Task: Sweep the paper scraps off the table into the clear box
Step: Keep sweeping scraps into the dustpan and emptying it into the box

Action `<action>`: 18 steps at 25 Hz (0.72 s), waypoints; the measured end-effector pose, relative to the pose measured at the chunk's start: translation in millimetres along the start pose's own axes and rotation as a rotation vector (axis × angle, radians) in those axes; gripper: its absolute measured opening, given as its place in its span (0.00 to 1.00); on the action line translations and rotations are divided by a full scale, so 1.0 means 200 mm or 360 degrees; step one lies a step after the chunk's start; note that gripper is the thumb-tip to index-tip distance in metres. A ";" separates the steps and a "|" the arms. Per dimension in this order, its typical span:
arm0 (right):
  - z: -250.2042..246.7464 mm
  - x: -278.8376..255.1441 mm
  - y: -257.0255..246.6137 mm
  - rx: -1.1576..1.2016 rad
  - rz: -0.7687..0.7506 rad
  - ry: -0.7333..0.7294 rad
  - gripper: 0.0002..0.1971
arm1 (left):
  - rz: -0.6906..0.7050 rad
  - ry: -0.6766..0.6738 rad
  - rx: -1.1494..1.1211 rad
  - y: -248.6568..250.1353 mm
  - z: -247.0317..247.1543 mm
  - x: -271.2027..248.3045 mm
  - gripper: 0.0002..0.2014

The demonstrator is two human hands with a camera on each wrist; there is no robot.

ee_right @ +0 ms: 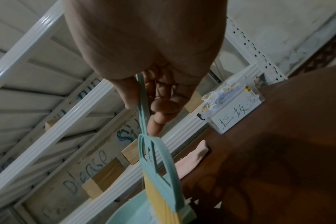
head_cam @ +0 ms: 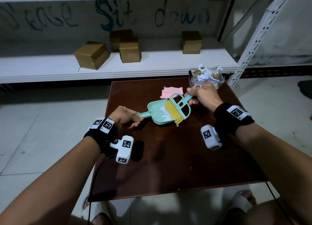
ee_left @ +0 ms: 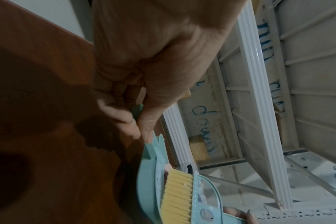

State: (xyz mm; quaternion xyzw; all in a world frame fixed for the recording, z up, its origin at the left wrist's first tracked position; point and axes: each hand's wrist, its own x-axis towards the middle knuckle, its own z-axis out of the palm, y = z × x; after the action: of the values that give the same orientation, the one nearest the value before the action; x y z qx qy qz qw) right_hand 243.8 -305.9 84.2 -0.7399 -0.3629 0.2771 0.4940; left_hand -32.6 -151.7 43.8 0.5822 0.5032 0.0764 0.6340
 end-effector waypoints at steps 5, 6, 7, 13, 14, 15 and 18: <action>0.00 -0.01 -0.01 -0.0110 -0.0092 0.0036 0.11 | 0.0002 0.0016 0.0003 0.01 -0.01 0.00 0.07; 0.00 -0.01 -0.01 -0.0131 -0.0130 0.0038 0.11 | 0.0003 0.0019 -0.0006 0.01 -0.01 0.00 0.07; 0.01 -0.02 -0.01 -0.0142 -0.0162 0.0046 0.11 | 0.0005 0.0025 -0.0006 0.01 -0.01 0.00 0.07; 0.01 -0.03 -0.03 -0.0041 -0.0343 0.0204 0.10 | 0.0014 0.0058 0.0054 0.00 -0.01 0.00 0.07; 0.01 -0.03 -0.04 -0.0021 -0.0363 0.0214 0.10 | 0.0018 0.0052 0.0060 0.00 -0.01 0.00 0.08; 0.01 -0.04 -0.05 -0.0017 -0.0371 0.0204 0.10 | 0.0022 0.0046 0.0056 0.00 -0.01 0.00 0.07; 0.02 -0.02 -0.04 -0.0030 -0.0339 0.0141 0.10 | 0.0036 0.0040 0.0032 0.00 -0.01 -0.01 0.08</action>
State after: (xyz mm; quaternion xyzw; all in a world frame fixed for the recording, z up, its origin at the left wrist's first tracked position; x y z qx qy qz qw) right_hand 235.8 -305.2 89.5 -0.7133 -0.4199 0.1868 0.5292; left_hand -34.0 -152.0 45.6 0.5931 0.5053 0.0857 0.6209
